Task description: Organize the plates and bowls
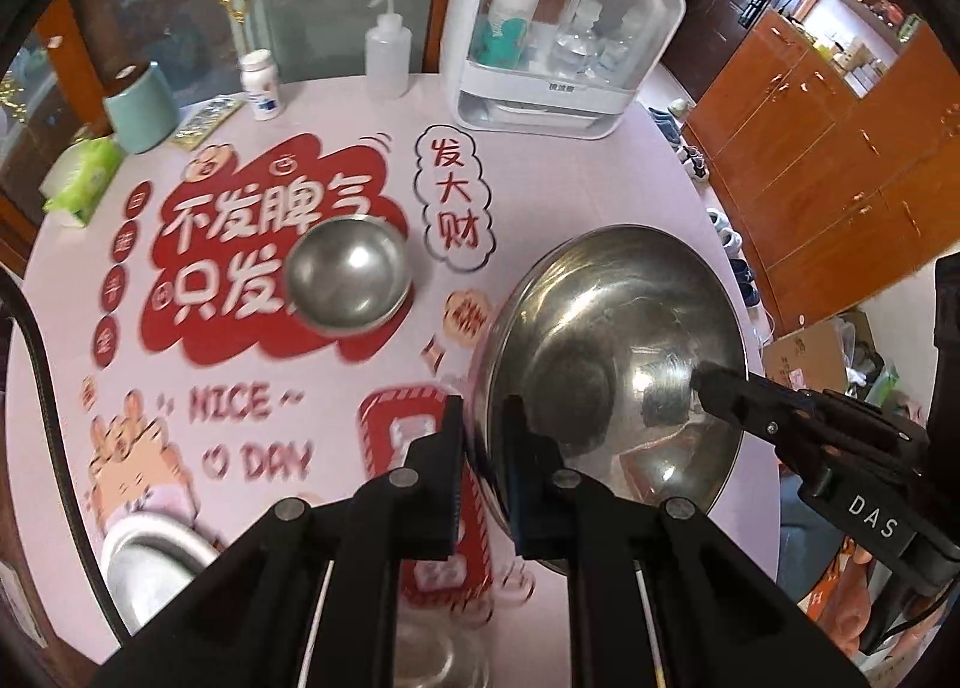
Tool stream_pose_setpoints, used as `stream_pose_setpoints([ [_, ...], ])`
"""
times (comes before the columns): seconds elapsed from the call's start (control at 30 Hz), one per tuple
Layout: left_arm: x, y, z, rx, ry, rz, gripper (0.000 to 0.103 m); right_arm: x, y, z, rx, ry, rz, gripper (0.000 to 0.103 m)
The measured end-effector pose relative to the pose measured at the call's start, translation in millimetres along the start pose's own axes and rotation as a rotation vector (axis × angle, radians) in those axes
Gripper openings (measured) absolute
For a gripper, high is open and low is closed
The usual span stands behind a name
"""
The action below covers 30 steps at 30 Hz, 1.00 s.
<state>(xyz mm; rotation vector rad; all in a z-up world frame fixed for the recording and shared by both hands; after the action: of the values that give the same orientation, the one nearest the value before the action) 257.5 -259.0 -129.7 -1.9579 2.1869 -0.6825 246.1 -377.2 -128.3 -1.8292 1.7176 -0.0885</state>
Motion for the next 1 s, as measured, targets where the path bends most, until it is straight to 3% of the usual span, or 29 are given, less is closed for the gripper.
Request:
stream_pose_setpoints([
  [0.17, -20, 53, -44, 0.017, 0.005, 0.023, 0.011, -37, 41, -20, 0.006, -0.013, -0.022, 0.01],
  [0.4, -43, 118, -61, -0.009, -0.023, 0.062, 0.012, -72, 106, -17, -0.032, -0.007, -0.049, 0.01],
  [0.7, -72, 209, -30, -0.111, -0.008, 0.018, 0.012, -81, 178, 19, -0.11, 0.03, -0.06, 0.01],
  [1.0, -85, 253, 10, -0.188, -0.021, -0.02, 0.012, -71, 222, 58, -0.21, 0.062, -0.039, 0.01],
])
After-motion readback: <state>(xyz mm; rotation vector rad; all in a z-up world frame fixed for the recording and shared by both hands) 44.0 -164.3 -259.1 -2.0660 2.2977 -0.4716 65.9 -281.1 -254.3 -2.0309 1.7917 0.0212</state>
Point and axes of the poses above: each gripper's, at about its wrist camera, not at the fingertips, and z roughly the way its jaws point, x to its right, y to its underside, the point moved 9 cm from there along z, roughly the way its jaws point, and after that the axes turned 3 degrees about x, right-handed, at the moved point
